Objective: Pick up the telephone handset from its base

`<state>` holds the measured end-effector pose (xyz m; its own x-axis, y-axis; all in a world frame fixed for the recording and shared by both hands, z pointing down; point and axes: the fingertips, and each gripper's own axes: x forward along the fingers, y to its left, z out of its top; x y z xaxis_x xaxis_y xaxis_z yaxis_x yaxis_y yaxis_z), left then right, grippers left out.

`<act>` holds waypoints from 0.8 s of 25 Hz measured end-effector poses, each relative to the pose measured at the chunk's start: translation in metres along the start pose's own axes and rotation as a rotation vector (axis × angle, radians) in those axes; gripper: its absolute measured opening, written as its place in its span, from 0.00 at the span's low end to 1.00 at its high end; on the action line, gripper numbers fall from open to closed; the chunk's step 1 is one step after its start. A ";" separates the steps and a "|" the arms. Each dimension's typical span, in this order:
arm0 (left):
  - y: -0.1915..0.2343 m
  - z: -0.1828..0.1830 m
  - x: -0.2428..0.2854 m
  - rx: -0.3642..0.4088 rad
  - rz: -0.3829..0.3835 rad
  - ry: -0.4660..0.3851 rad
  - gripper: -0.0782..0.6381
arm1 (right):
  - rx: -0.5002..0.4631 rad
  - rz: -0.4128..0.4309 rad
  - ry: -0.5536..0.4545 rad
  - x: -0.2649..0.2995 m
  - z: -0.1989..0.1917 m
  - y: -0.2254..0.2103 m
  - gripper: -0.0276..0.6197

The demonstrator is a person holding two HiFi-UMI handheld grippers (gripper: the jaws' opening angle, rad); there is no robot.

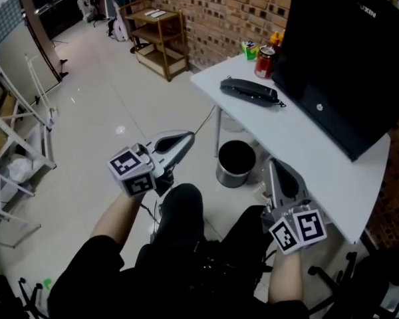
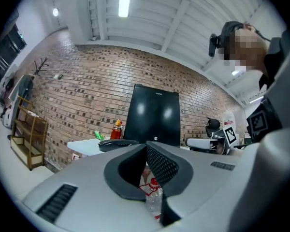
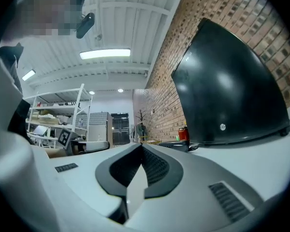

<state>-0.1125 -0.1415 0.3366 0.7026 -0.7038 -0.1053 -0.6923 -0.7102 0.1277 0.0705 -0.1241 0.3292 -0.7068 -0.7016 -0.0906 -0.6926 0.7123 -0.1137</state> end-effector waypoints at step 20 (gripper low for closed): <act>0.079 0.033 0.164 0.345 -0.421 0.240 0.11 | -0.105 -0.146 -0.014 0.055 0.010 -0.051 0.06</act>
<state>-0.0572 -0.3137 0.2972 0.9181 -0.3653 0.1539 -0.3312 -0.9202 -0.2087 0.0689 -0.1990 0.3200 -0.5956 -0.7977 -0.0944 -0.7997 0.5999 -0.0230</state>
